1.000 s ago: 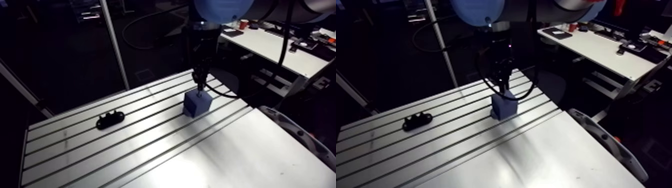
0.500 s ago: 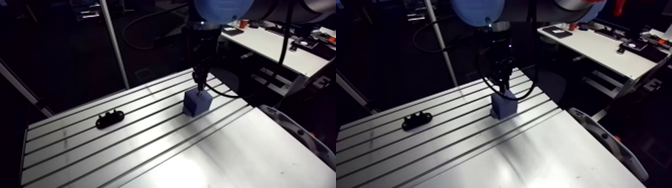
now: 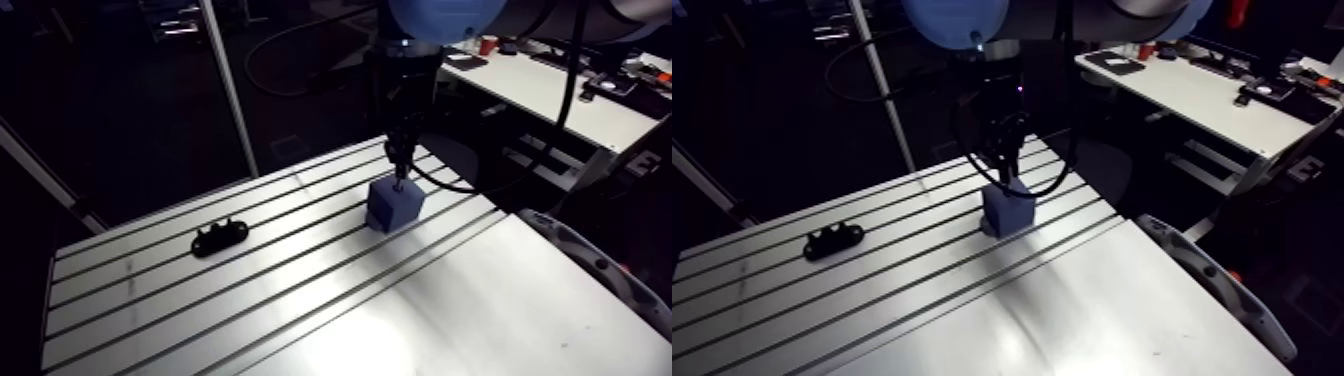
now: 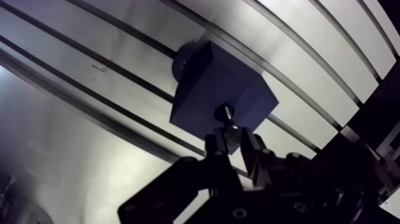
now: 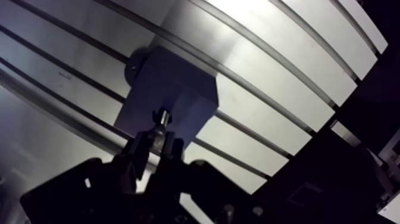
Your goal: Pick up the M10 bolt and insert it into the hex recess until seated.
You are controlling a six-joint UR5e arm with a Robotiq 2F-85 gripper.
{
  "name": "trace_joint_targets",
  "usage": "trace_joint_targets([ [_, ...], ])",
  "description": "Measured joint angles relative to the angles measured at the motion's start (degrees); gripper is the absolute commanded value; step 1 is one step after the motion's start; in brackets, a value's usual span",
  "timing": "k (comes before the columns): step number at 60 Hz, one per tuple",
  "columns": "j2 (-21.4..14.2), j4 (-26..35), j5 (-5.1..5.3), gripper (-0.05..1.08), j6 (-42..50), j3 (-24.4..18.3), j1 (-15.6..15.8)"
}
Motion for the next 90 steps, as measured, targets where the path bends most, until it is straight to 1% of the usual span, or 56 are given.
trace_joint_targets([
  [47,0.46,-0.15,-0.06,0.91,0.05,0.45,-0.01],
  [53,0.53,-0.17,-0.05,0.88,0.14,0.47,-0.01],
  [54,0.54,-0.17,-0.06,0.79,0.18,0.48,-0.01],
  [55,0.56,-0.18,-0.06,0.79,0.22,0.48,-0.01],
  [56,0.57,-0.19,-0.06,0.55,0.25,0.49,-0.01],
  [57,0.58,-0.21,-0.06,0.55,0.28,0.49,-0.01],
  [58,0.59,-0.25,-0.05,0.14,0.32,0.50,-0.01],
  [59,0.60,-0.30,-0.05,0.14,0.37,0.50,-0.01],
  [60,0.61,-0.39,-0.06,0.04,0.42,0.51,-0.01],
  [63,0.61,-0.67,-0.04,0.01,0.47,0.52,-0.01],
  [90,0.34,-2.05,0.92,0.01,0.22,0.00,0.00],
])
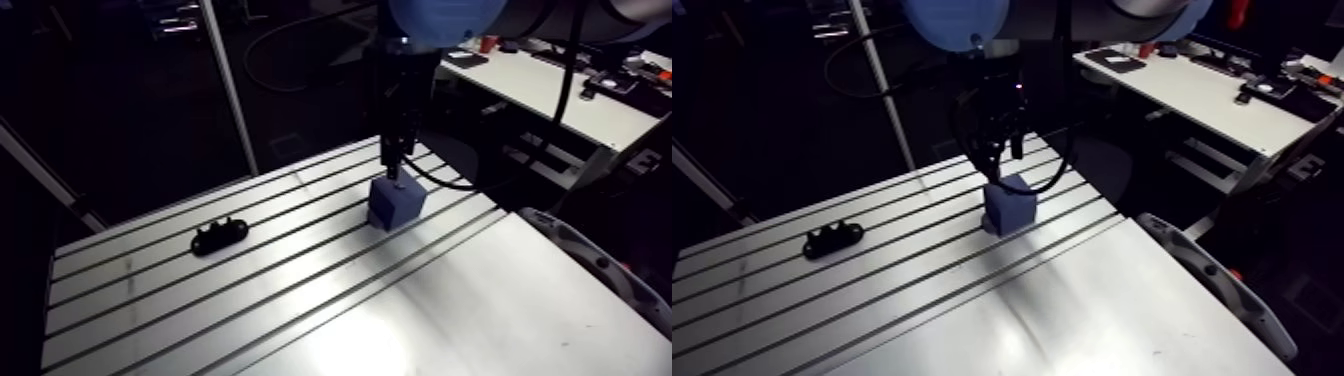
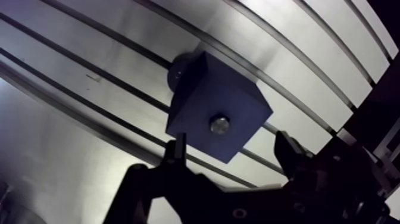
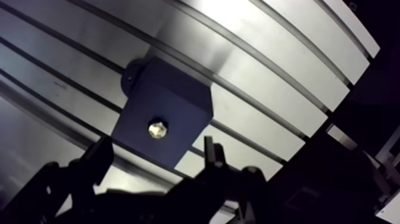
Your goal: Pick up the M10 bolt and insert it into the hex recess until seated.
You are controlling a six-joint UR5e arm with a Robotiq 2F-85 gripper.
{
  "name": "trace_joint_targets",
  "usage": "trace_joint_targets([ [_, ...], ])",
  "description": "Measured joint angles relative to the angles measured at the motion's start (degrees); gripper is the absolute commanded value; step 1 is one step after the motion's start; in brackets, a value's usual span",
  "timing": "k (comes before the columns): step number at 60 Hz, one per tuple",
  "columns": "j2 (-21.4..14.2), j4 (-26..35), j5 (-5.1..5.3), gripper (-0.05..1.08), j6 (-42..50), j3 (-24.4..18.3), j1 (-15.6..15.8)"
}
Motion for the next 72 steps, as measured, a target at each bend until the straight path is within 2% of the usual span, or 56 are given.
trace_joint_targets([
  [18,-0.22,-0.04,0.45,0.01,0.12,-0.34,0.00],
  [32,-1.18,0.05,1.26,0.01,1.45,0.07,-0.02],
  [50,-1.91,0.09,1.24,0.08,14.26,1.79,-0.33],
  [53,-2.07,0.03,1.21,0.18,16.15,2.43,-0.36],
  [58,-2.21,-0.18,1.25,0.27,18.52,3.34,-0.46],
  [60,-2.22,-0.35,1.29,0.36,19.21,3.59,-0.52],
  [66,-2.15,-1.43,1.36,0.44,21.15,4.15,-0.76],
  [72,-2.02,-2.63,1.36,0.46,22.33,4.34,-1.03],
])
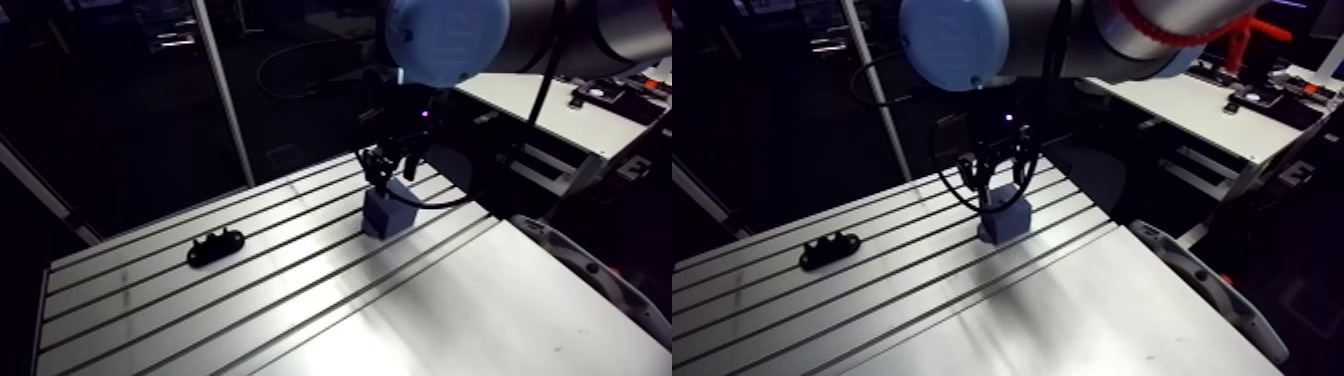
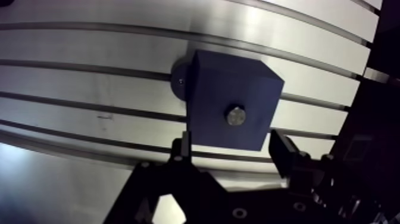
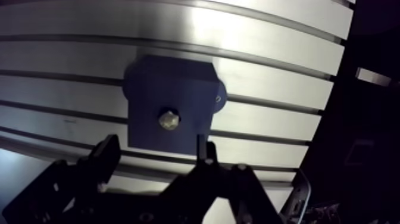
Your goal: Pick up the M10 bolt and insert it into the hex recess until seated.
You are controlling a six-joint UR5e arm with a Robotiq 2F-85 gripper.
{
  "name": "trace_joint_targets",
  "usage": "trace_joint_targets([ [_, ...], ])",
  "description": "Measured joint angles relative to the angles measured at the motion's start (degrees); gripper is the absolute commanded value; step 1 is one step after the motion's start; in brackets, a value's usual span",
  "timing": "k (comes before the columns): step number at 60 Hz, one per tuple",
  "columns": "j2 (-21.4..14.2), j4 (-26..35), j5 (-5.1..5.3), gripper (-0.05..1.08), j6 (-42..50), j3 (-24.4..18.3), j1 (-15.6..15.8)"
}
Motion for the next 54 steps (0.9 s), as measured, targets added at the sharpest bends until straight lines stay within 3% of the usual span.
trace_joint_targets([
  [17,0.65,-1.24,0.07,0.54,1.54,-0.65,-1.47],
  [54,0.72,0.53,0.69,0.54,4.24,-0.75,-1.76],
])
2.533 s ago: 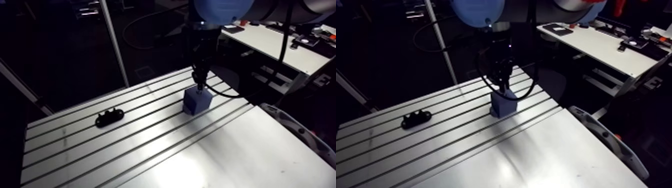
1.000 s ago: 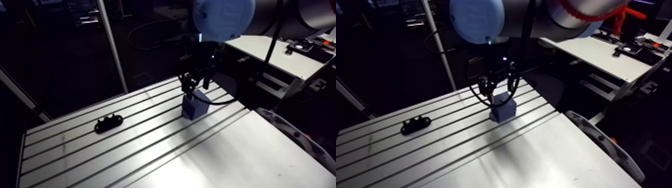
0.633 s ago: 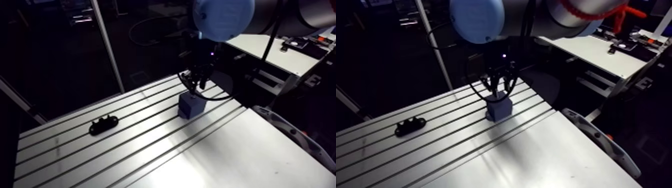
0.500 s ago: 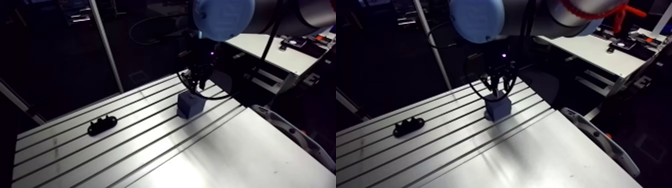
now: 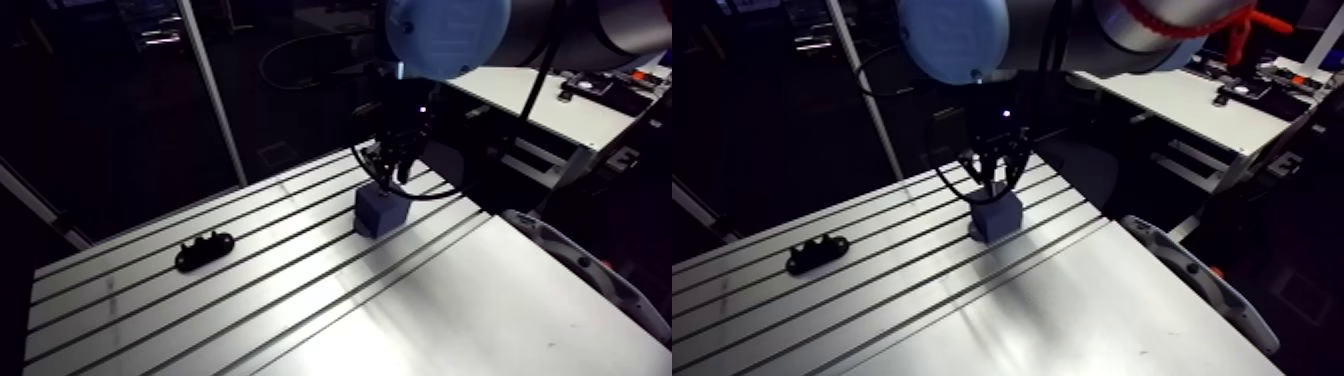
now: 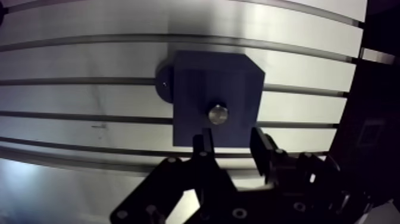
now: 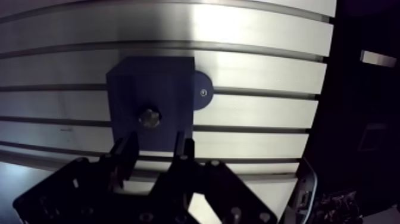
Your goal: Pick up the M10 bolt and insert it into the hex recess until seated.
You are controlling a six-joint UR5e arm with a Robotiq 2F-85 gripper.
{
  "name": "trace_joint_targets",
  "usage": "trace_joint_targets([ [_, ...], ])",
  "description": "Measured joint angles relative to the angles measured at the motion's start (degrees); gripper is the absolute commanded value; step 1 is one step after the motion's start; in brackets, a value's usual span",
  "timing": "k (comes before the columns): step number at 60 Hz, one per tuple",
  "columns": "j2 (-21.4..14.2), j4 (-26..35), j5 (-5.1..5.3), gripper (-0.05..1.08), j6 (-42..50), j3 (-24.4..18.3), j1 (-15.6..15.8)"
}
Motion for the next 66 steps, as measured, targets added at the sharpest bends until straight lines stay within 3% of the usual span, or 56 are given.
trace_joint_targets([
  [23,0.65,-0.63,0.50,0.54,0.99,0.09,0.10],
  [66,1.22,-1.01,0.36,0.57,2.13,-0.03,0.83],
])
